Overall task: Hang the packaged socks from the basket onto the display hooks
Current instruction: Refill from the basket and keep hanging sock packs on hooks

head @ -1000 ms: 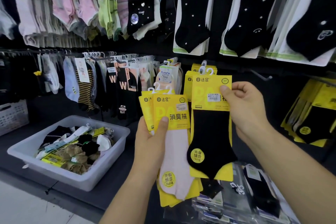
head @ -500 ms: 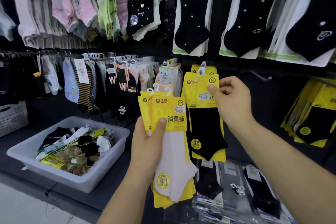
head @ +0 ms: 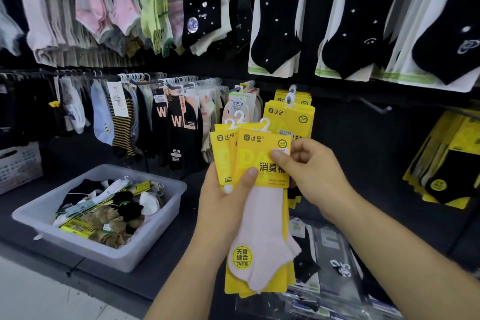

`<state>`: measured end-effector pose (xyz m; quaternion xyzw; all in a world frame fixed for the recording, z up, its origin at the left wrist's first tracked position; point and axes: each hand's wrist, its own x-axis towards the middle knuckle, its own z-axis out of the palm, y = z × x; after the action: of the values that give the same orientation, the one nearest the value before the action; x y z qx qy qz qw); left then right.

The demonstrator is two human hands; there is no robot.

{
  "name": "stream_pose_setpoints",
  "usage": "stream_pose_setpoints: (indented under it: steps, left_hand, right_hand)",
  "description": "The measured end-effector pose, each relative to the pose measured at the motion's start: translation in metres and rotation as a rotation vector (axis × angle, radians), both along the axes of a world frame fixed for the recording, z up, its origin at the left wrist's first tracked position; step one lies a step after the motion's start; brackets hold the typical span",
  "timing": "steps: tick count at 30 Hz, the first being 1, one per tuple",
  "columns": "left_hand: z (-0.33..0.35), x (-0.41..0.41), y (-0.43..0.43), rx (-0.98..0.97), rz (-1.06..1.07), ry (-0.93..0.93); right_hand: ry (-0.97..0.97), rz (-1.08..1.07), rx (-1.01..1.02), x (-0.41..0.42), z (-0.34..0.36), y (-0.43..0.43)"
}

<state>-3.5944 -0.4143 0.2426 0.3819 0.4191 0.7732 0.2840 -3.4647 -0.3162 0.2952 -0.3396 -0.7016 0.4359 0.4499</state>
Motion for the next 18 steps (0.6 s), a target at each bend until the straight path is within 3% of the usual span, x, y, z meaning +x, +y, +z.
stream_pose_setpoints:
  steps: [9, 18]
  left_hand:
    - [-0.002, 0.000, 0.003, 0.006, -0.019, -0.049]
    - [-0.008, -0.017, 0.001, -0.052, 0.175, 0.046]
  right_hand:
    - [0.235, 0.025, -0.177, 0.012, 0.001, 0.005]
    - [0.230, -0.190, 0.046, 0.019, 0.022, 0.020]
